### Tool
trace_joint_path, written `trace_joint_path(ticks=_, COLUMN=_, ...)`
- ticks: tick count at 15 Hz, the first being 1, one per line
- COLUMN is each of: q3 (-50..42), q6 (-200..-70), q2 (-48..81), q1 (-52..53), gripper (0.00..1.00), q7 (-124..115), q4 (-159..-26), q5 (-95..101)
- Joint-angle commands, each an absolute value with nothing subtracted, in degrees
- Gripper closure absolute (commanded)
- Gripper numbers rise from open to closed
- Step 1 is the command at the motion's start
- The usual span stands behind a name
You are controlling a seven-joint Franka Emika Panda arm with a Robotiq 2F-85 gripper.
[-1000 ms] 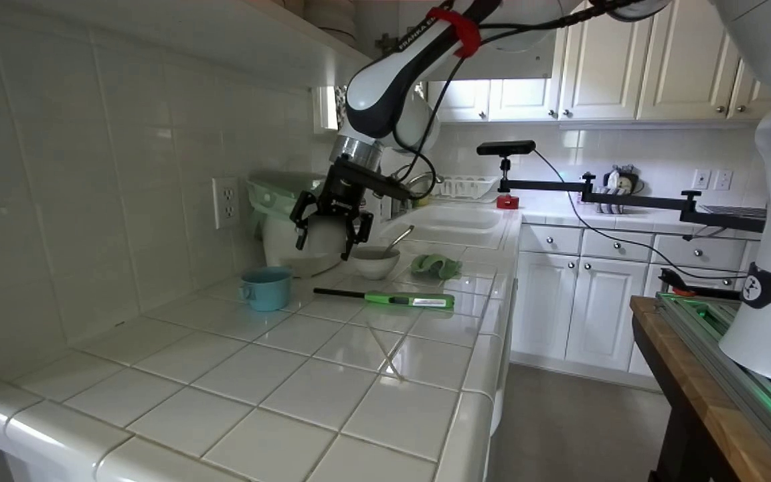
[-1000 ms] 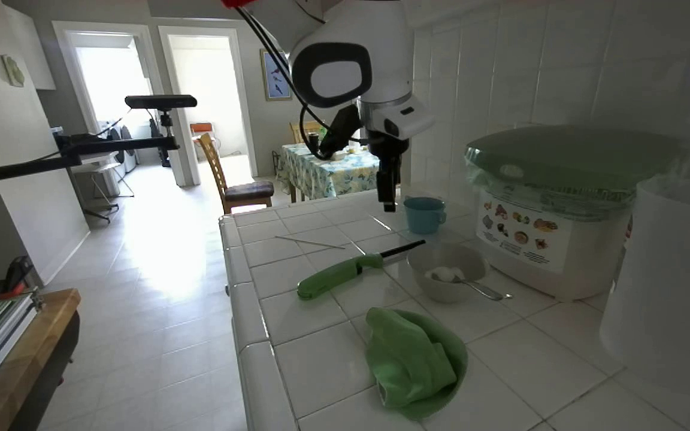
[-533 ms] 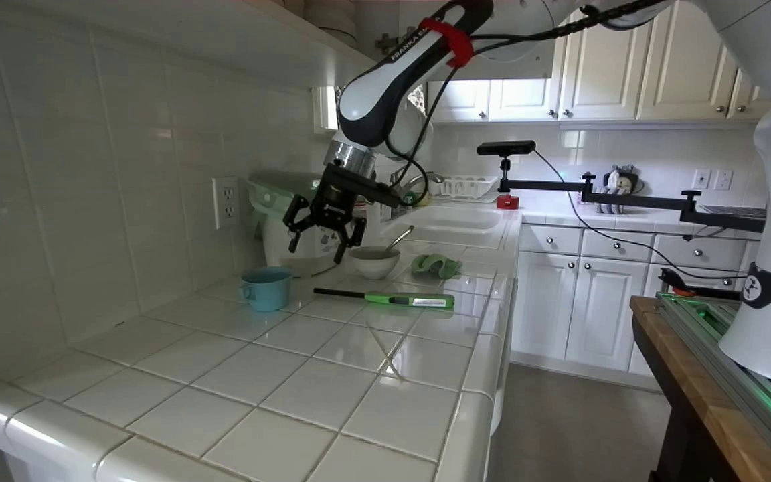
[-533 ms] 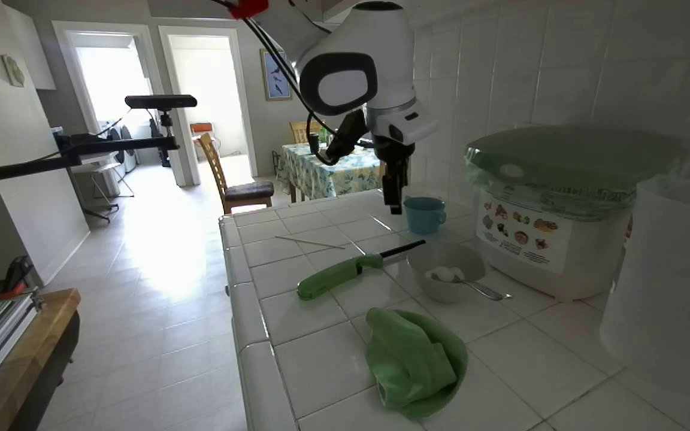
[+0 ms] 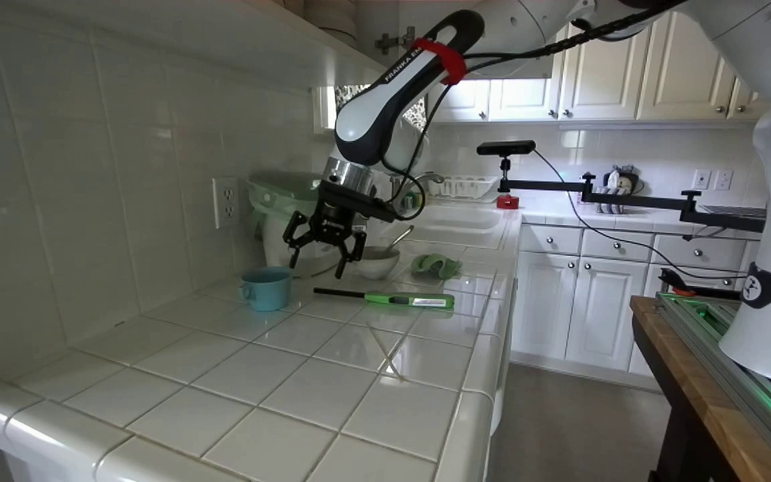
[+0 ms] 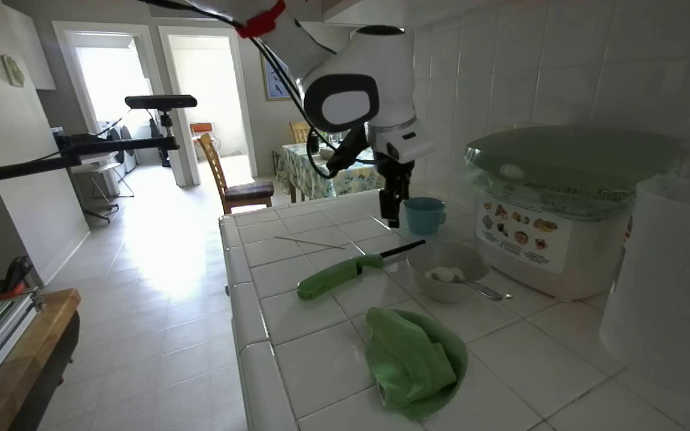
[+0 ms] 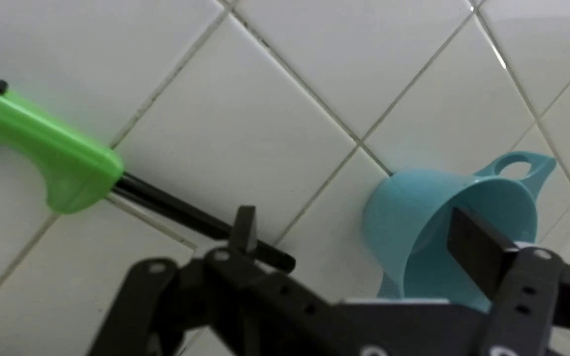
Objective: Move the blue cup on the counter
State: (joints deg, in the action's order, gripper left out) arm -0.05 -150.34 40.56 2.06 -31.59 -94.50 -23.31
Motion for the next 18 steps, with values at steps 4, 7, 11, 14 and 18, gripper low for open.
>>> trace_joint_path(ticks=4, q3=-3.15, q6=-149.9, q2=42.37, q1=4.75, gripper=0.0, q7=-39.3, q4=-89.52, q5=-21.49)
trace_joint_path(ticks=7, q3=-3.87, q6=-149.34, q2=43.64, q1=5.63, gripper=0.0, q7=-41.62, q4=-87.82, q5=-20.29)
trace_joint_path(ticks=11, q3=-5.12, q6=-148.27, q2=46.14, q1=6.41, gripper=0.0, q7=-44.33, q4=-85.21, q5=-17.91)
trace_joint_path(ticks=14, q3=-5.09, q6=-147.41, q2=48.36, q1=6.2, gripper=0.0, q7=-44.47, q4=-82.7, q5=-16.52)
trace_joint_path(ticks=18, q3=-4.96, q6=-146.2, q2=50.23, q1=6.32, gripper=0.0, q7=-44.67, q4=-79.87, q5=-15.67)
